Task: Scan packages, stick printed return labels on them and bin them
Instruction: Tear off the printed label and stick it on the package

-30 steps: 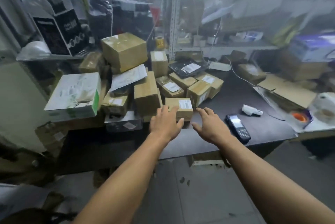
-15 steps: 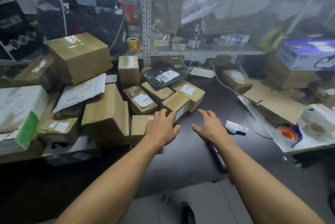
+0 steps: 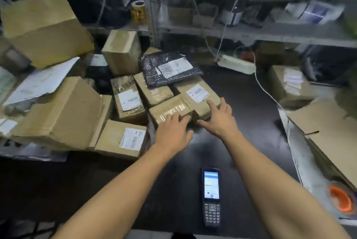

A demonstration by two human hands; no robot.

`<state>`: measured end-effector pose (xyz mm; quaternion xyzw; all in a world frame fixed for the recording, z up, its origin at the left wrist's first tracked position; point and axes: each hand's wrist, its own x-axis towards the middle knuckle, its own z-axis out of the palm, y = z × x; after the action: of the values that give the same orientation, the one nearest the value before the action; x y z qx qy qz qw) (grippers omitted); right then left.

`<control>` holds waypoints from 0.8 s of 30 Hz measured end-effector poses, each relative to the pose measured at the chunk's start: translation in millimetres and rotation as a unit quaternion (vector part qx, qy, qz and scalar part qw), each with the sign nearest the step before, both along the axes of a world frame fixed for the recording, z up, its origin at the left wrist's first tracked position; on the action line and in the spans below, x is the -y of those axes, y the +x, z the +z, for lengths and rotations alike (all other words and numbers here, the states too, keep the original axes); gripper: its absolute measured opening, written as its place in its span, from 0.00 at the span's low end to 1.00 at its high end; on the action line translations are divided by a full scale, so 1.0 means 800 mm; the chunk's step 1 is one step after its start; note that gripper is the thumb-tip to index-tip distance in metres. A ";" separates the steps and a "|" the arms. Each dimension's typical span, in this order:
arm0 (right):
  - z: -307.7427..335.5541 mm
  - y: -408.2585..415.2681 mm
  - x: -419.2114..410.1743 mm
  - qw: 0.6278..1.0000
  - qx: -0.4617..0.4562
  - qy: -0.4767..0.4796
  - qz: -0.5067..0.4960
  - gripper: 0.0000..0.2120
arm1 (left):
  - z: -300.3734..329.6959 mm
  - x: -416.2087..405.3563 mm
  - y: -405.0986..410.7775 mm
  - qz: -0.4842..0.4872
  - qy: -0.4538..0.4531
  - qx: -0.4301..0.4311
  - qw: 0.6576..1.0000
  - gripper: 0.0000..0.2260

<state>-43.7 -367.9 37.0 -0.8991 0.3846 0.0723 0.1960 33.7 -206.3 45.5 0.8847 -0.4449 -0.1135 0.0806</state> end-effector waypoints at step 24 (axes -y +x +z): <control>-0.021 -0.078 -0.061 0.959 0.169 -0.006 -0.227 0.25 | -0.032 -0.012 -0.035 0.019 -0.081 -0.140 0.987 0.21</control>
<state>-105.7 -319.3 19.9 -0.7885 0.5403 -0.1289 0.2642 5.9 -196.6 19.5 0.8590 -0.4197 -0.1982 0.2159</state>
